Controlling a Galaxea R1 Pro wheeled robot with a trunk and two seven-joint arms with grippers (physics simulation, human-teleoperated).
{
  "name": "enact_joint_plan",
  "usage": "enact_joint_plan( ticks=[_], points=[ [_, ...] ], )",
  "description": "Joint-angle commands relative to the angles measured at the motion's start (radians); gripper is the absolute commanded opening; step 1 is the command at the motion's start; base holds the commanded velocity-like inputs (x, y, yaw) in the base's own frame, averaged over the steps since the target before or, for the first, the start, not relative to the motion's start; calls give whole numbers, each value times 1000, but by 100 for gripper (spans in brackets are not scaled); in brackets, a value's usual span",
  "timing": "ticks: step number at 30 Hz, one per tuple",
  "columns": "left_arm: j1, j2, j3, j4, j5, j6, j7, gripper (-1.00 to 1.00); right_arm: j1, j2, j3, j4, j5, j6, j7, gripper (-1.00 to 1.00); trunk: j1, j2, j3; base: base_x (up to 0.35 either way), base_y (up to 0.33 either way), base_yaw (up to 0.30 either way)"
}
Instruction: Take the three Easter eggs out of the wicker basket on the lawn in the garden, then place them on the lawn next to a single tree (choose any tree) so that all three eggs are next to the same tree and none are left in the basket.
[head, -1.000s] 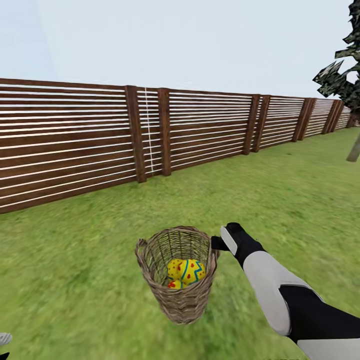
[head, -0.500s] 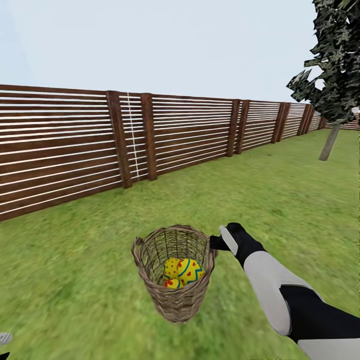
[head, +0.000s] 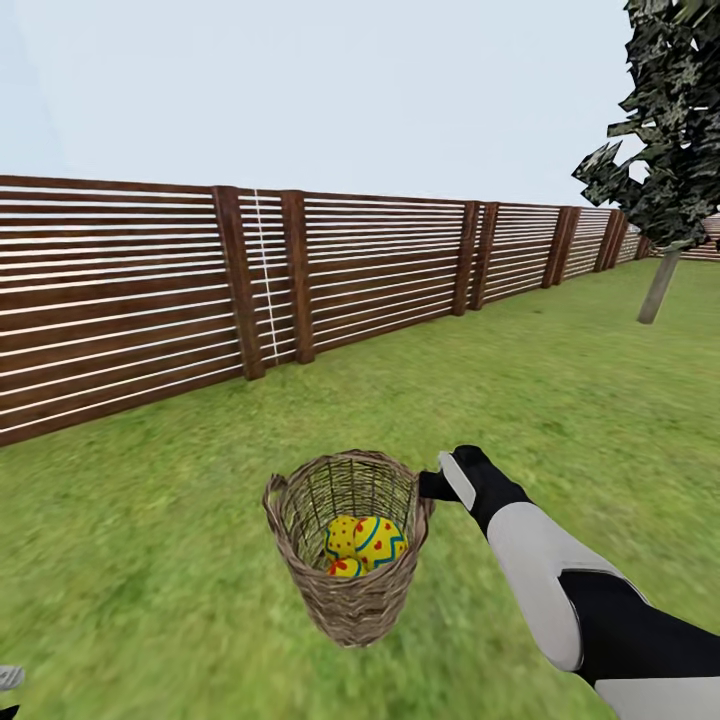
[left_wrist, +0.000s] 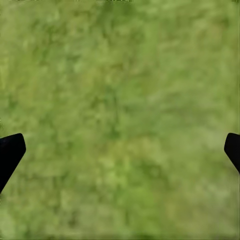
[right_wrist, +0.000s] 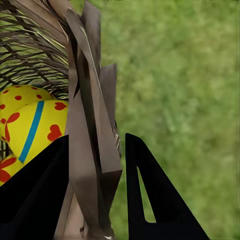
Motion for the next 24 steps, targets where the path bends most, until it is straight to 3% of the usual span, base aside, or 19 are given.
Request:
enact_joint_plan(
  ticks=[1, 6, 11, 19, 24],
  points=[
    [0, 0, -1, -1, 10, 9, -3, 100, -1, 1, -8, -2, -20, 1, -9, -100, -4, 7, 2, 0, 0, 0],
    [0, 0, -2, 0, 10, 9, -1, 100, -1, 1, -8, -1, -20, 1, -9, -100, -23, 42, 18, 0, 0, -159],
    [0, 0, 2, -1, 10, 9, -2, 100, -1, 2, -7, 0, -20, 1, -9, -100, -23, 42, 19, 5, 0, -233],
    [0, 0, 2, -4, 12, 4, -3, 100, -1, 4, -5, 0, -20, 1, -8, -100, -23, 42, 20, 66, 0, -29],
    [0, 0, 2, -4, 12, -3, -4, 100, -1, 4, -6, 0, -20, 1, -9, -100, -23, 42, 24, 2, 0, -193]
  ],
)
